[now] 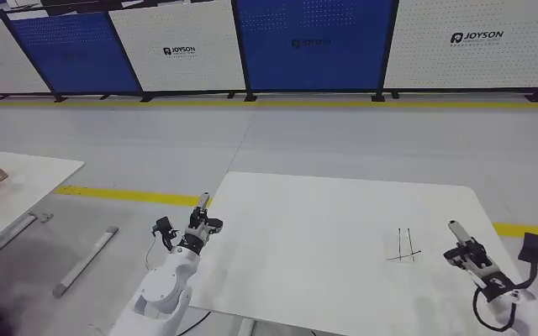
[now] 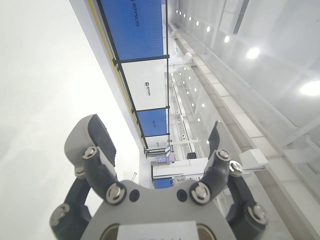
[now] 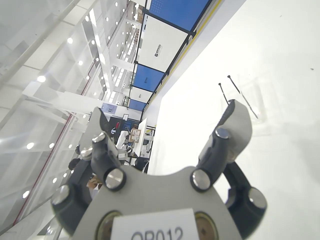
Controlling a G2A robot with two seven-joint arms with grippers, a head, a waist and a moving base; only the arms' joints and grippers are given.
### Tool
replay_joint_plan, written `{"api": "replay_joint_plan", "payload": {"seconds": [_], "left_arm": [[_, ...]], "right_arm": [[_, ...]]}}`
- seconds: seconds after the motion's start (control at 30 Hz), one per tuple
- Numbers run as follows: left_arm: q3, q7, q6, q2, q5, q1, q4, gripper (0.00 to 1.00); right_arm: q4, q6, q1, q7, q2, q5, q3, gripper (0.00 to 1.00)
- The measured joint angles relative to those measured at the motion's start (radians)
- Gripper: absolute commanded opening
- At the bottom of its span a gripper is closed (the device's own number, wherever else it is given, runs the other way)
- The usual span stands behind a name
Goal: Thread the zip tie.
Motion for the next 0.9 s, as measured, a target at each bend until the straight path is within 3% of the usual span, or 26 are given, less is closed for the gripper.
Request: {"api": "replay_joint_plan", "payload": {"seconds": [0.13,0.23,0.37,0.9], "left_arm": [[0.000,0.000,0.000,0.000,0.000,0.000,0.000,1.00],[0.000,0.000,0.000,0.000,0.000,0.000,0.000,1.00],[0.000,0.000,0.000,0.000,0.000,0.000,0.000,1.00],[0.000,0.000,0.000,0.000,0.000,0.000,0.000,1.00]], "right_arm": [[0.041,0.066,0.102,0.308,0.025,-0.042,0.043,1.00],[0.119,0.091,0.201,0.524,0.043,-0.073,0.020,1.00],[0.239,0.094,0.323,0.721,0.056,-0.087,-0.037,1.00],[0.254,0.098,0.339,0.741,0.057,-0.092,-0.043,1.00]]}}
